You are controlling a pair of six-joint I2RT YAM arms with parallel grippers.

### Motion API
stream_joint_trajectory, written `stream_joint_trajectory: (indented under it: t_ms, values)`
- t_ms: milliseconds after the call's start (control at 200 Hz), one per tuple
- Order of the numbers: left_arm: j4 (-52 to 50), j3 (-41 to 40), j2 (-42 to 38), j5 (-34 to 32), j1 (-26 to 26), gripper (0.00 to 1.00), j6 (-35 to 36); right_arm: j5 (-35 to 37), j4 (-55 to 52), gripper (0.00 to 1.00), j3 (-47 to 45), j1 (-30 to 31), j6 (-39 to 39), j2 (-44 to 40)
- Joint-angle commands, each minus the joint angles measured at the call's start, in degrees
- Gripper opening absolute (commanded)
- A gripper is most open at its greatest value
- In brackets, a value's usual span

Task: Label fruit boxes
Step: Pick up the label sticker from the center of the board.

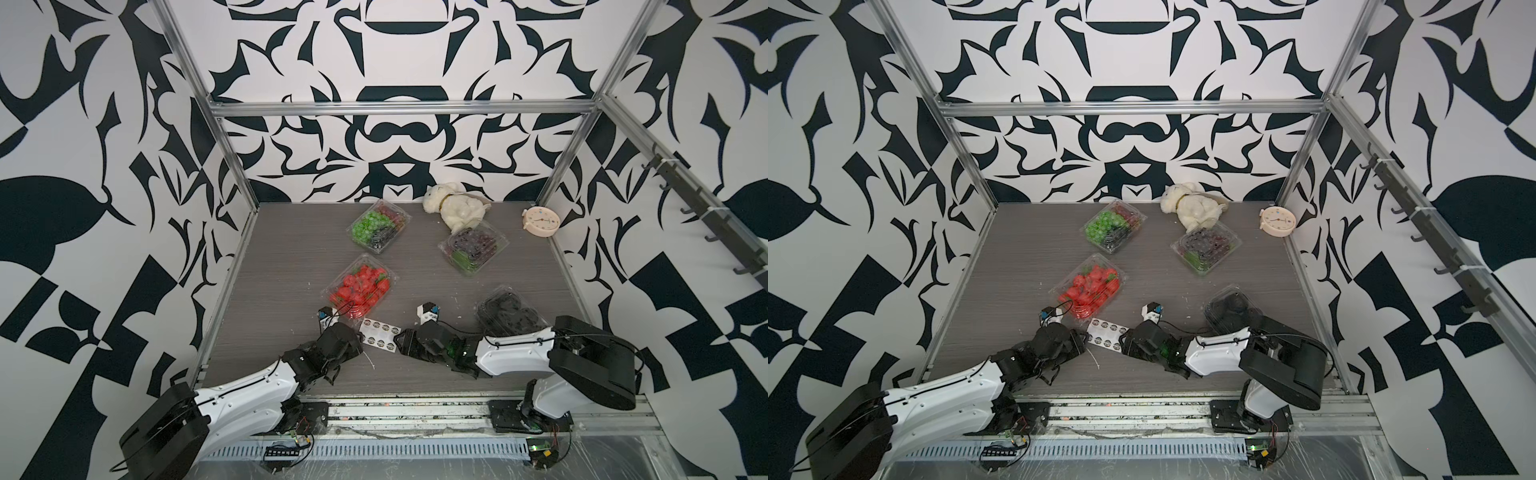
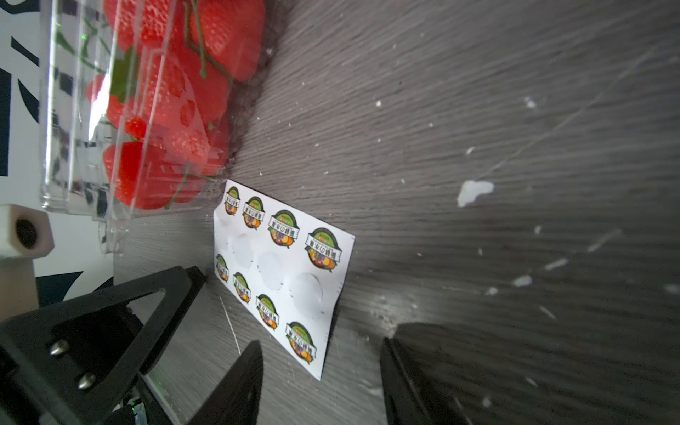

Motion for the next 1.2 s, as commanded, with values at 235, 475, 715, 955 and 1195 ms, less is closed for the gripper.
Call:
stream_joint_trajectory:
  t_ms: [235,475,715,955,1195]
  values:
    - [13.2,-2.7,6.3,4.9,0.1,0.46,2.2,-2.1,2.7,0.56,2.9,0.8,0.7,6.4]
    - [16.0,-1.6,10.7,7.4,0.1,0.43,2.6,-3.3,5.3,0.56,4.3,0.9,1.6,10.0]
    - [13.8,-1.1,8.9,7.3,0.1,0.43,3.1,-2.8,7.3,0.64,3.9,0.5,1.5,9.7]
    - [12.1,-0.4,7.8,7.7,0.1,0.43,3.5,-4.7,12.7,0.39,3.0,-1.0,2.3,11.6]
    - [2.8,1.9,-1.4,7.4,0.1,0.48,3.3,-3.3,16.3,0.28,-1.5,-1.1,1.5,6.0]
